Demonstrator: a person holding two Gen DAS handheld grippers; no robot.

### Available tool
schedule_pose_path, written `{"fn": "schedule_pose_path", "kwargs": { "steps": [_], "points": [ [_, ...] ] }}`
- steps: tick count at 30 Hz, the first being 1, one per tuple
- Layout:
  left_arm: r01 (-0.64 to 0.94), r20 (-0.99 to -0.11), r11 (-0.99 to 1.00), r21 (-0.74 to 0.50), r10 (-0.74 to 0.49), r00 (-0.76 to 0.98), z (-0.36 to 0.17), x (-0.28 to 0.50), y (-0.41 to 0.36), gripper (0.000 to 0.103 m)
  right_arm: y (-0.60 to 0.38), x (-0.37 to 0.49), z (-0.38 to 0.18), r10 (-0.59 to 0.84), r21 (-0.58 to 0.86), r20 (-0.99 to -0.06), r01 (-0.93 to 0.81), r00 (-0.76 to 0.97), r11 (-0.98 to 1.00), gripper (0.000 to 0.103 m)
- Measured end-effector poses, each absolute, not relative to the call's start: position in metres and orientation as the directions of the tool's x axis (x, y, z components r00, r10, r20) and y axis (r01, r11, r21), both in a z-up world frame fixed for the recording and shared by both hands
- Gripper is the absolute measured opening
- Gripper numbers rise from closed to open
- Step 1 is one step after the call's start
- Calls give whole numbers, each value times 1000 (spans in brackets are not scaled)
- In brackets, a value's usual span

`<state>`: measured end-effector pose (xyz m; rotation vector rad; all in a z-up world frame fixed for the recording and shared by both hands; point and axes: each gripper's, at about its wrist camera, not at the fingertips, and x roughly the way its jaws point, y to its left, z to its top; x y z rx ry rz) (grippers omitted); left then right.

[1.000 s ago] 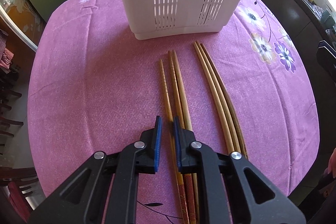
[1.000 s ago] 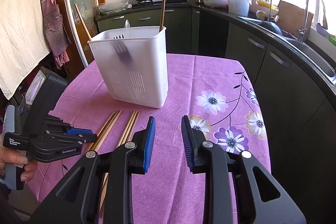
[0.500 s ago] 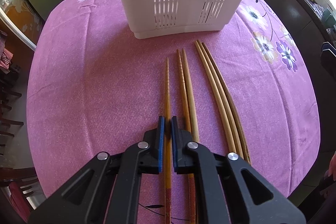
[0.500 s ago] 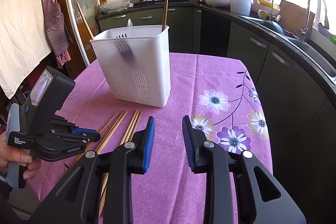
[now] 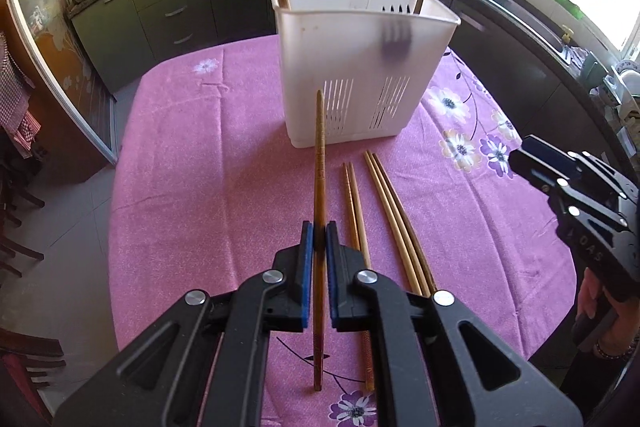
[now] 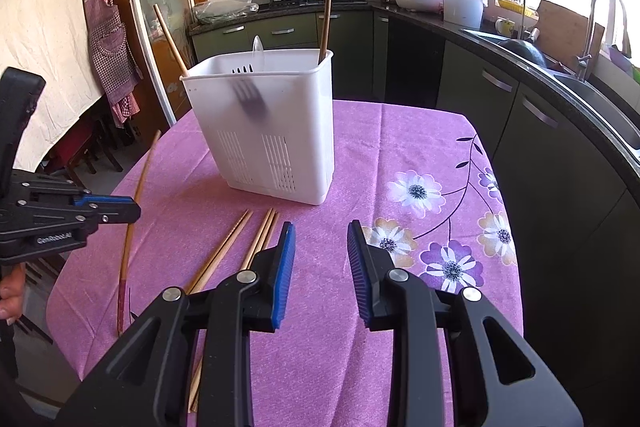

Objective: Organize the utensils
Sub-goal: 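Hold the chopstick up with the left gripper while the right gripper grasps another chopstick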

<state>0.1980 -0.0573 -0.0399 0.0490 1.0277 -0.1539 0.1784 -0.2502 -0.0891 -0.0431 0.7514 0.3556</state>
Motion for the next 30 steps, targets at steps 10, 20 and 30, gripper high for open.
{"fn": "schedule_pose_path", "kwargs": {
  "steps": [10,20,30],
  "points": [
    [170,-791,985,-4,-108,603,-7,154,-50,6,-219,212,-128,360,159,-781,-396,510,905,32],
    [191,-766,982,0,-123,631,-1,137,-44,6,-191,228,-168,315,141,-852,-394,419,908,17],
    [195,-761,981,-10,-134,634,-2,134,-37,6,-182,231,-174,272,107,-874,-387,402,916,14]
  ]
}}
